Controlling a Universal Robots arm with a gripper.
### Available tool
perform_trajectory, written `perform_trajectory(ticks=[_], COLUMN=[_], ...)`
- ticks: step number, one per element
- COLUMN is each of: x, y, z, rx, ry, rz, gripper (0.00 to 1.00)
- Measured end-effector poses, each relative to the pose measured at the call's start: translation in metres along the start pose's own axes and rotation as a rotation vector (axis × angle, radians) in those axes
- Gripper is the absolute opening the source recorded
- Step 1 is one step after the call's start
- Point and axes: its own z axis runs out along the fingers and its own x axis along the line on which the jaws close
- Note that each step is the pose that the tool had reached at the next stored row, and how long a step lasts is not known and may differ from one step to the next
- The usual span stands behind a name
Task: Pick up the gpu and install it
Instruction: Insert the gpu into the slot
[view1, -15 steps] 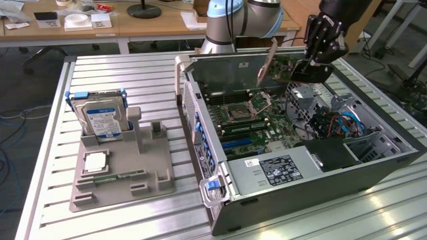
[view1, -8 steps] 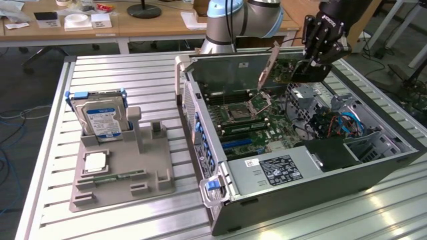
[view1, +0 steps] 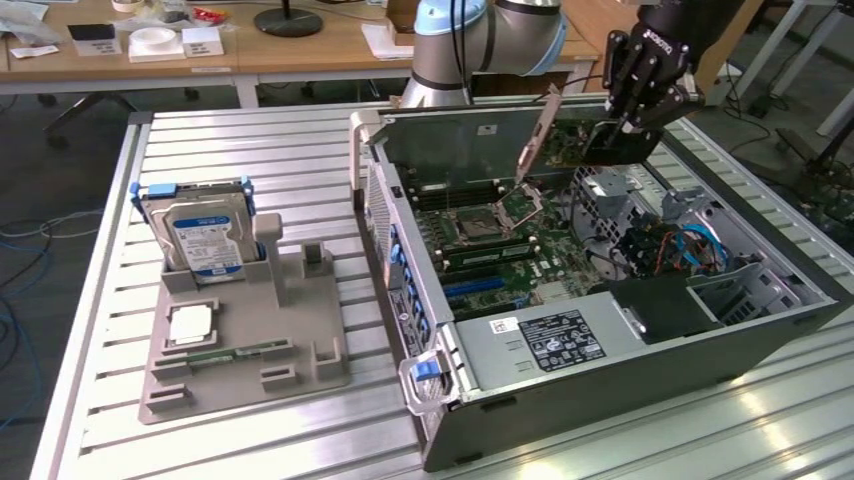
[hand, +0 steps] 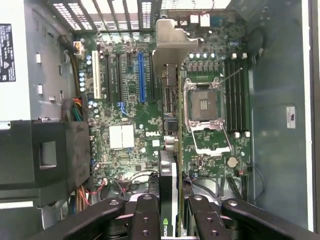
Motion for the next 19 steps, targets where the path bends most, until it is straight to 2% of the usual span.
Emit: perform_trajectory(ticks=[3,9,15,17,19], x=[0.0000,0.0000,0.0000,0.0000,0.0000], y=[0.0000,0.0000,0.0003,0.0011,0.0022], z=[0.0000,0.0001,0.0006,0.0013,0.0022], rx=[-0.0018,-0.0019,-0.0022,0.0003,0.0072], ry=[0.0019,0.0020,0.0041,0.0054,0.0067], rz=[-0.034,-0.037,-0.062,-0.063,-0.063], gripper=[0.27,0.27,0.27,0.27,0.27])
